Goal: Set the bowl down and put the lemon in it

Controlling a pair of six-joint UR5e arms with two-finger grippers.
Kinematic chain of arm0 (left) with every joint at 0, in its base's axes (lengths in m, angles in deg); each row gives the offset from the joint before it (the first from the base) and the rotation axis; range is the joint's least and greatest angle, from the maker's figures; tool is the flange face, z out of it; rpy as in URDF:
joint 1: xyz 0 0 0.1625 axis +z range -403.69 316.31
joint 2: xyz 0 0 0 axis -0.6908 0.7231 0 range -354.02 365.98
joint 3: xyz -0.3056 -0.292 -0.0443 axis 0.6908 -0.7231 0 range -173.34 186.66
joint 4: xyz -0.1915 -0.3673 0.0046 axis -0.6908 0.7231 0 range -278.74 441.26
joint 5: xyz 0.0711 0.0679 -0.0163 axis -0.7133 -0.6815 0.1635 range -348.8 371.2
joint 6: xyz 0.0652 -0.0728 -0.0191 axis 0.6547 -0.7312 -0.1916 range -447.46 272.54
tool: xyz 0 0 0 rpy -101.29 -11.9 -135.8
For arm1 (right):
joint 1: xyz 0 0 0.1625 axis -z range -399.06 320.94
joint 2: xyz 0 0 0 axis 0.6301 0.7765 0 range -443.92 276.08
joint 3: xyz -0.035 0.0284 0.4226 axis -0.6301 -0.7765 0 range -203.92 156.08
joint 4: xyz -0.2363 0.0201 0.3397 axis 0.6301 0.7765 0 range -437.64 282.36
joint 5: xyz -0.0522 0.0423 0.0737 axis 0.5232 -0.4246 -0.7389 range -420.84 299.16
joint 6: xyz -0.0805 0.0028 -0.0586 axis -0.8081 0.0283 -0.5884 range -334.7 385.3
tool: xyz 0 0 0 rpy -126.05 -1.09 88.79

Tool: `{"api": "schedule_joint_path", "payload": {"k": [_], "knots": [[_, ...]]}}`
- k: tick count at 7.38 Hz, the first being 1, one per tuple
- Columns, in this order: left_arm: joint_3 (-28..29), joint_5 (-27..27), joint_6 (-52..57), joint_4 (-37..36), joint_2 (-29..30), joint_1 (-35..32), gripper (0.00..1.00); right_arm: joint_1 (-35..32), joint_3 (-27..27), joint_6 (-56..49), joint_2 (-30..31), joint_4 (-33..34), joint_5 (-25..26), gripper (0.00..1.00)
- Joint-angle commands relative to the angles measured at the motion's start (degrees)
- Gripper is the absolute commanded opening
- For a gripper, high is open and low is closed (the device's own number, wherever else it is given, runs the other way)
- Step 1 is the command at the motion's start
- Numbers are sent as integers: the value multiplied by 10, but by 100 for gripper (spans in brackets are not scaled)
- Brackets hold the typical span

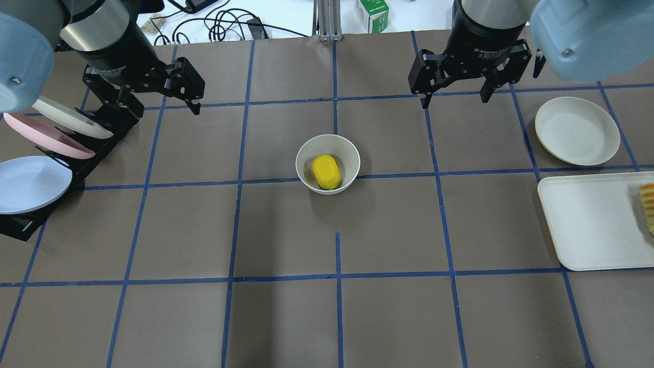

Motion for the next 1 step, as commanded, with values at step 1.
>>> {"api": "schedule_joint_path", "payload": {"k": [1], "knots": [[0, -1, -1, 0, -1, -1, 100, 0, -5, -5, -1, 1, 12, 100]]}}
